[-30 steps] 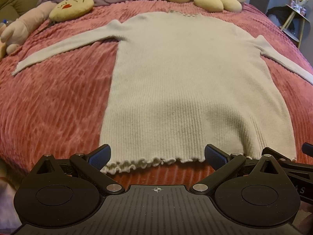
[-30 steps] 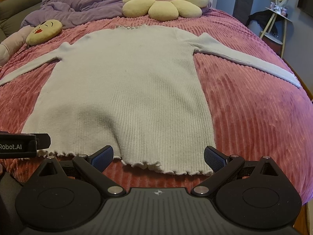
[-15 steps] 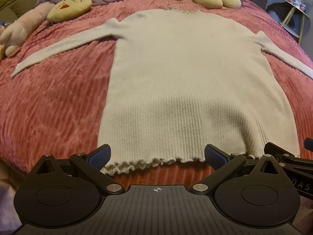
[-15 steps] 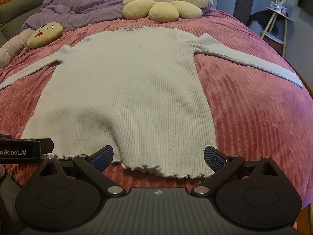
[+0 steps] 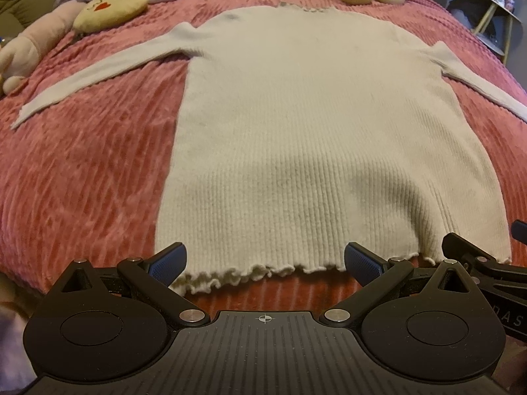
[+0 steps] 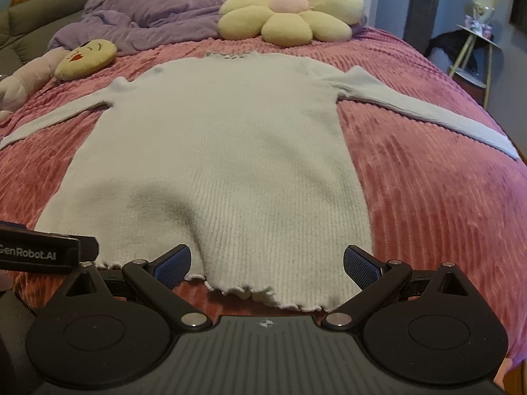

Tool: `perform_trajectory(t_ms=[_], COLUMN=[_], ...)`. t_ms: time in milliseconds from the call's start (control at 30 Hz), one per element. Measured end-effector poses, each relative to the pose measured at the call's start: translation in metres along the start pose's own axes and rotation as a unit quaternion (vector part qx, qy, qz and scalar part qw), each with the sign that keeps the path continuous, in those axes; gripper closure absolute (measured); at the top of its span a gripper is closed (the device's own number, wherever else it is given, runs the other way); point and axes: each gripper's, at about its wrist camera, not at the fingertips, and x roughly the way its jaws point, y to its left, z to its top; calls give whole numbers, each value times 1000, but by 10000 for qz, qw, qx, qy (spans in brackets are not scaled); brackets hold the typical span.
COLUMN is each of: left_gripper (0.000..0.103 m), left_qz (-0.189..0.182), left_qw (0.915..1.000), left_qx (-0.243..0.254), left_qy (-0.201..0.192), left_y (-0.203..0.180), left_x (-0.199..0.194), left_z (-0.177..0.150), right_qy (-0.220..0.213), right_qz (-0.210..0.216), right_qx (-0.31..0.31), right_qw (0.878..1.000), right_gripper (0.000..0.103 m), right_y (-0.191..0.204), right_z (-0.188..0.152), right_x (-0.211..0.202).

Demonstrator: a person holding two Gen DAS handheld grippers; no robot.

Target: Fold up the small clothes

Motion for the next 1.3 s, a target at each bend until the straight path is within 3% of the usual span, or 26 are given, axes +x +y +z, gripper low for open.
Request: perform_trajectory(t_ms=[267,500,633,733,833,933,967,1033,1167,1300], left_gripper=[0,0,0,0,0,0,0,0,0,0], left_qz=[15,-58,-61,-5,73,86,85,105,128,155], left_qw=[10000,9998,9997,9996,9992,9991,9991,9990,9991,9990], left_qx=[72,184,218,271,346,343,337,334,269,286], left_qy=[67,77,48,-61,-188,-243,-249,-292,-317,-300], left_y=[-3,-10,-14,-17,-21,-28,-30,-36,-45,-51], left_x=[12,23,28,31,37,44,47,53,67,79], left_z=[2,11,20,31,47,65,71,82,102,111], right_qy=[291,255,316,-2,-417,-896,-1048,-1252,-1501,-1513], right_qz=[195,503,966,1195,912,601,436,141,-267,-509], right_qx=[283,530,883,1329,1972,2958,3297,3888,5061,5534], right_qw=[9990,9970,9909,9839,9752,9491,9372,9127,8489,8175], right_gripper=[4,4,4,4,5,16,27,58,74,75], right_y=[-9,-18,-34,-65,-120,-200,-228,-275,-353,-386], right_z=[1,2,4,17,40,61,65,70,66,57], right_x=[15,25,33,34,38,47,52,63,86,108])
